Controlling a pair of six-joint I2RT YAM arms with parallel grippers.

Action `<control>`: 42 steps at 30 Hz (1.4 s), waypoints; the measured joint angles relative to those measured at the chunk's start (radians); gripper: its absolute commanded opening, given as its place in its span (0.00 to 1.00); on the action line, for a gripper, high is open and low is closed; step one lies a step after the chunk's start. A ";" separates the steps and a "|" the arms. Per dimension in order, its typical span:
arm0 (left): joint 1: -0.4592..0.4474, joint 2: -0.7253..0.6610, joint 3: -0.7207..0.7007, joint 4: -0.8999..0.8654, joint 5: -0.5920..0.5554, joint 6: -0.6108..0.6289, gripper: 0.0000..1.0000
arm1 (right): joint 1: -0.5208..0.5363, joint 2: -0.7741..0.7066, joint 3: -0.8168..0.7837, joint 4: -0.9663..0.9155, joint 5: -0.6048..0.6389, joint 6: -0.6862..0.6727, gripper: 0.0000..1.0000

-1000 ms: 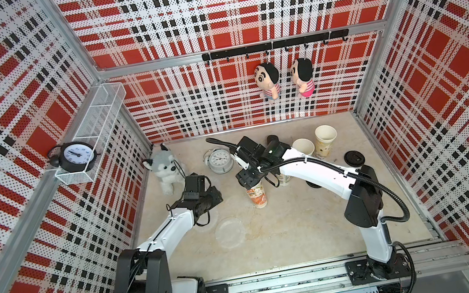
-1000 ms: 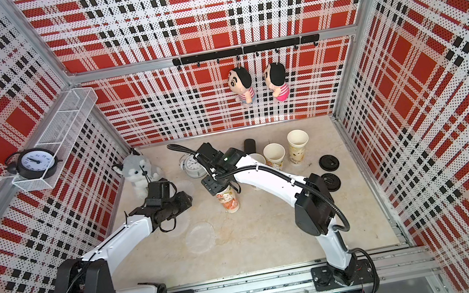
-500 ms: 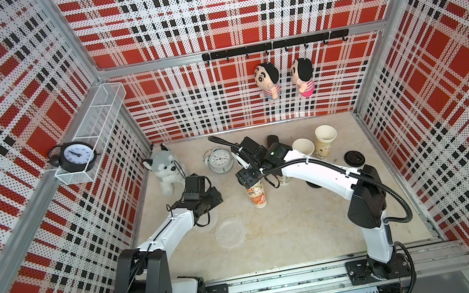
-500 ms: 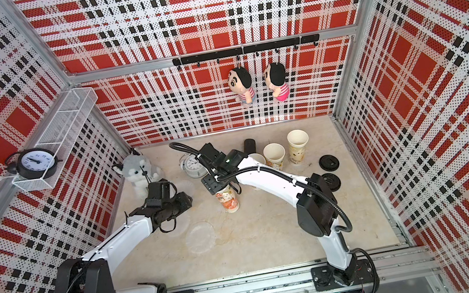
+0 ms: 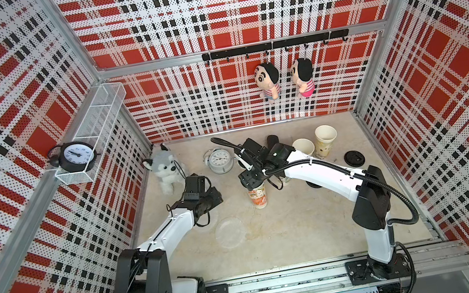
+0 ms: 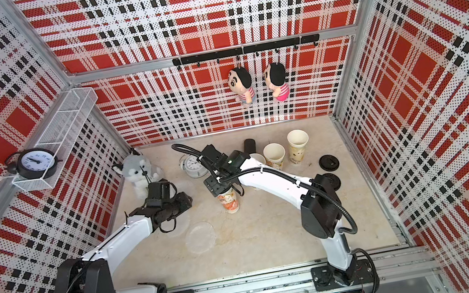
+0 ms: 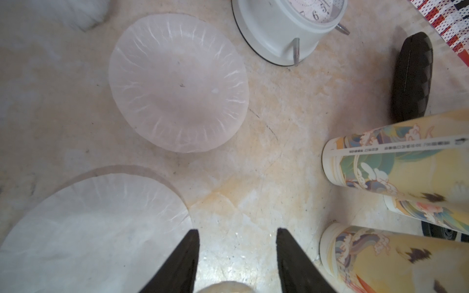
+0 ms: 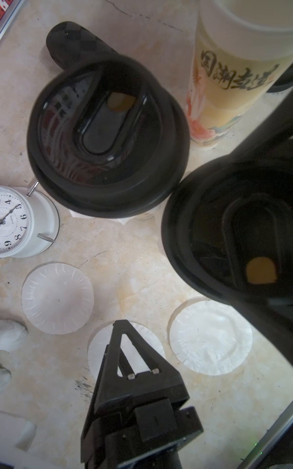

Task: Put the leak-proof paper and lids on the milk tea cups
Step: Secure the cup lid on the cup.

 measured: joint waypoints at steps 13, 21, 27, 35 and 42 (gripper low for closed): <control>-0.001 -0.001 0.000 0.000 -0.001 0.000 0.53 | 0.012 -0.027 -0.015 -0.076 0.003 0.035 0.75; -0.001 -0.001 0.000 0.000 0.000 0.000 0.53 | 0.012 -0.016 0.013 -0.102 0.003 0.042 0.75; -0.001 -0.001 0.000 0.000 -0.001 0.000 0.53 | 0.012 0.013 0.071 -0.155 0.001 0.050 0.77; -0.001 -0.001 0.000 0.000 -0.001 0.000 0.53 | 0.011 0.089 0.238 -0.302 -0.003 0.067 0.77; -0.001 -0.001 0.000 0.000 -0.001 0.001 0.53 | 0.005 0.116 0.299 -0.352 -0.011 0.076 0.76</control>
